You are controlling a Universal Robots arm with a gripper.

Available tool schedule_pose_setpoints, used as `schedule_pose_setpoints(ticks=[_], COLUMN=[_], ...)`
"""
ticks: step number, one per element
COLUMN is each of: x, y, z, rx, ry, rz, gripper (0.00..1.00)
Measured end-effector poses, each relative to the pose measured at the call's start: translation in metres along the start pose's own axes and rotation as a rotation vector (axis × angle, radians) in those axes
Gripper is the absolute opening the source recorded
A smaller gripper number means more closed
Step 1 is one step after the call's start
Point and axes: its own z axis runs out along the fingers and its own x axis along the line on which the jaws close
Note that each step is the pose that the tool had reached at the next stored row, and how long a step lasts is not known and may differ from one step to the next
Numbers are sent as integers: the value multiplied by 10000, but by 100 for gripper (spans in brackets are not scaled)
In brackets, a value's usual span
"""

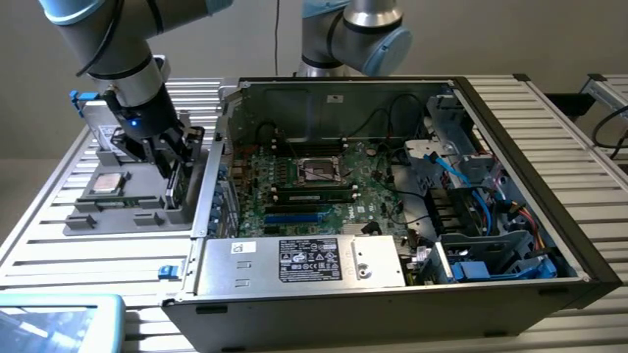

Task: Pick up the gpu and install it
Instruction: 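Pick up the gpu and move the gpu toward the slot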

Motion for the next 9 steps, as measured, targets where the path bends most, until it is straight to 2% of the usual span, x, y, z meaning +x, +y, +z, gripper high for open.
schedule_pose_setpoints(ticks=[4, 9], x=[-5, -11], y=[14, 26], z=[39, 68], rx=[1, 5], ry=[36, 142], rz=[-45, -51], gripper=[46, 46])
